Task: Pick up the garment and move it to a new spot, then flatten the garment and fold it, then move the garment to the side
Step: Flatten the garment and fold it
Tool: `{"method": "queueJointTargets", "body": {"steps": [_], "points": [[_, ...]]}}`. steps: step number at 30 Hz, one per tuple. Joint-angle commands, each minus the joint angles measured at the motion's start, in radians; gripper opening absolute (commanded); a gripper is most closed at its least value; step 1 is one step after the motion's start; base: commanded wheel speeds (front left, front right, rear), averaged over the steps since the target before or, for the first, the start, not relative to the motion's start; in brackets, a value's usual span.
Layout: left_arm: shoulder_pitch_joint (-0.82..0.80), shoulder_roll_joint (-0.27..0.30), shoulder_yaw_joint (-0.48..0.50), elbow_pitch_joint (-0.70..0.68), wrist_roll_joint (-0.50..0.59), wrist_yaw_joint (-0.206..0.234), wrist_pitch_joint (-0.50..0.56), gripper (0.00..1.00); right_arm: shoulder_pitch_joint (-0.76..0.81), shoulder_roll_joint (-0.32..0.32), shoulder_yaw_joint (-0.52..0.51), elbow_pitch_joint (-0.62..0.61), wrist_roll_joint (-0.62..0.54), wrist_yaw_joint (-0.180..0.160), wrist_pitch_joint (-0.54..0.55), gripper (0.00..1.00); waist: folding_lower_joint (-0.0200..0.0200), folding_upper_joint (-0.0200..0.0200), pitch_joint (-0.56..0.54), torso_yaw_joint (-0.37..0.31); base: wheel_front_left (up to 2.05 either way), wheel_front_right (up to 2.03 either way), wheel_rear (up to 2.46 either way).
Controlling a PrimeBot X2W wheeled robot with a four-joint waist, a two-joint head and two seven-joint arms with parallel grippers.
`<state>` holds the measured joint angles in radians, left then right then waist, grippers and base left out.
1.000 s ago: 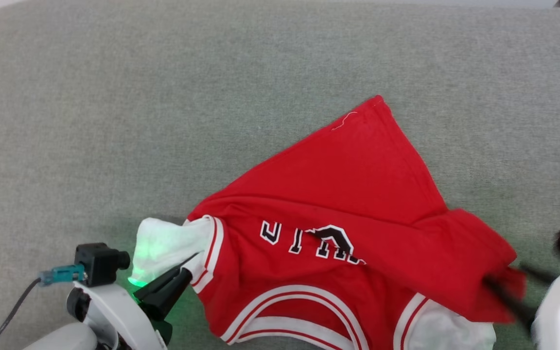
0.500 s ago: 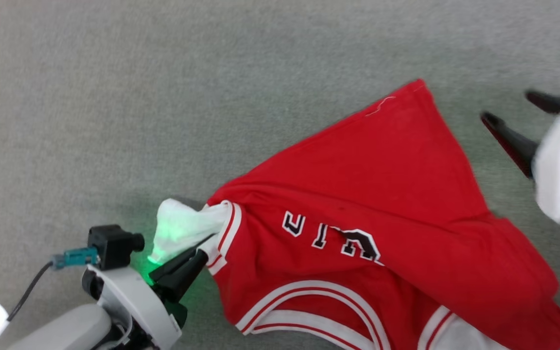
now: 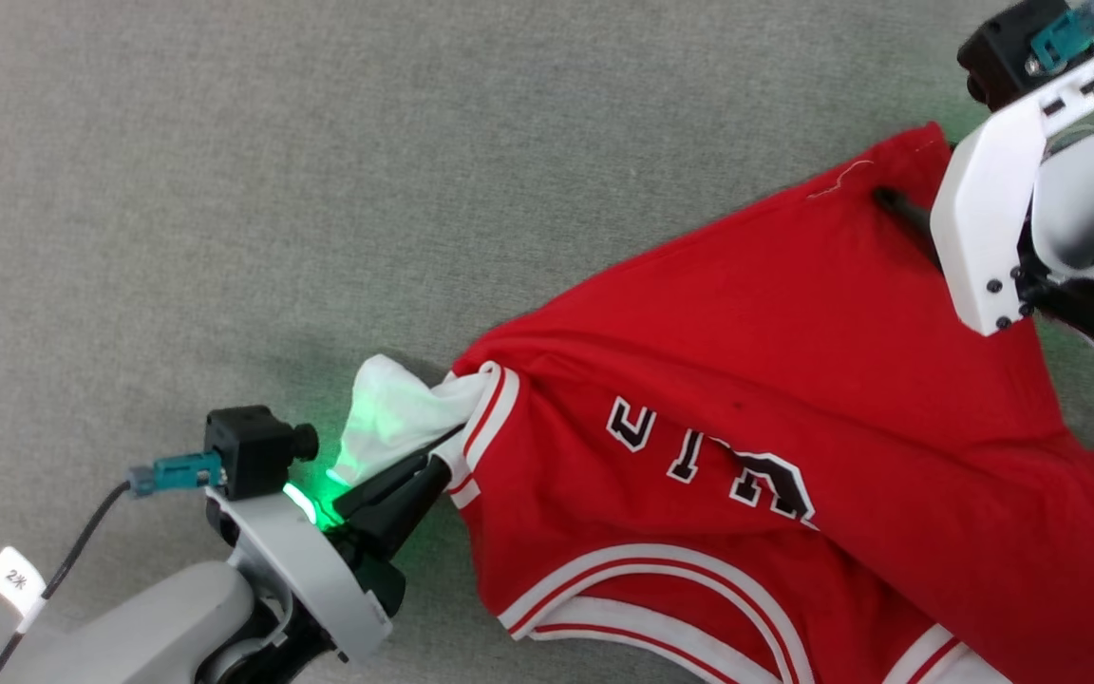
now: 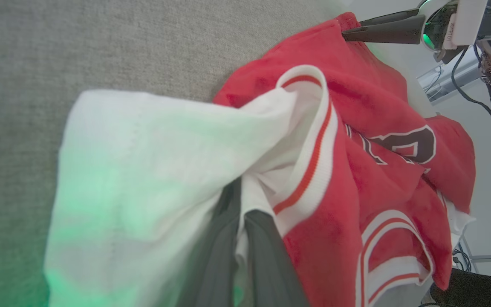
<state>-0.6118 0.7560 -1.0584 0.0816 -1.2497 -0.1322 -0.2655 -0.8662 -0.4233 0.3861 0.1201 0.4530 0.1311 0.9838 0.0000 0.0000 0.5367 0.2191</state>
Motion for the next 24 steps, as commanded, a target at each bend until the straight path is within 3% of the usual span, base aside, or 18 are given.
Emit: {"method": "queueJointTargets", "body": {"steps": [1,4,5,7,8,13,24], "points": [[-0.002,-0.006,-0.003,0.013,-0.004,0.003,0.004,0.00,0.000,-0.001,0.020,0.024,-0.005,-0.001,0.000,1.00,0.0000,0.0000,0.010,0.011,0.00,0.00,0.00],[-0.009,-0.016,-0.006,0.011,-0.003,0.003,0.004,0.00,0.005,-0.008,0.066,0.074,0.009,-0.001,0.004,1.00,0.0000,0.0000,0.008,0.015,0.00,0.00,0.00],[-0.010,-0.019,-0.007,0.010,-0.002,0.003,0.004,0.00,0.007,-0.010,0.077,0.089,0.015,-0.001,0.011,0.72,0.0000,0.0000,0.006,0.016,0.00,0.00,0.00],[-0.010,-0.023,-0.007,0.011,-0.002,0.003,0.003,0.00,0.014,-0.015,0.095,0.109,0.026,0.000,0.018,0.05,0.0000,0.0000,0.000,0.018,0.00,0.00,0.00],[-0.008,-0.024,-0.006,0.012,-0.002,0.003,0.003,0.00,0.014,-0.017,0.097,0.116,0.032,0.000,0.014,0.00,0.0000,0.0000,-0.004,0.018,0.00,0.00,0.00],[0.014,-0.020,0.027,0.013,0.004,0.003,0.003,0.00,0.012,-0.017,0.043,0.131,0.035,-0.001,-0.058,0.00,0.0000,0.0000,-0.037,0.014,0.00,0.00,0.00],[0.033,0.033,0.153,-0.006,0.043,0.003,0.002,0.00,0.039,0.045,-0.264,0.142,-0.008,-0.001,-0.310,0.00,0.0000,0.0000,-0.115,-0.052,0.00,0.00,0.00]]}}
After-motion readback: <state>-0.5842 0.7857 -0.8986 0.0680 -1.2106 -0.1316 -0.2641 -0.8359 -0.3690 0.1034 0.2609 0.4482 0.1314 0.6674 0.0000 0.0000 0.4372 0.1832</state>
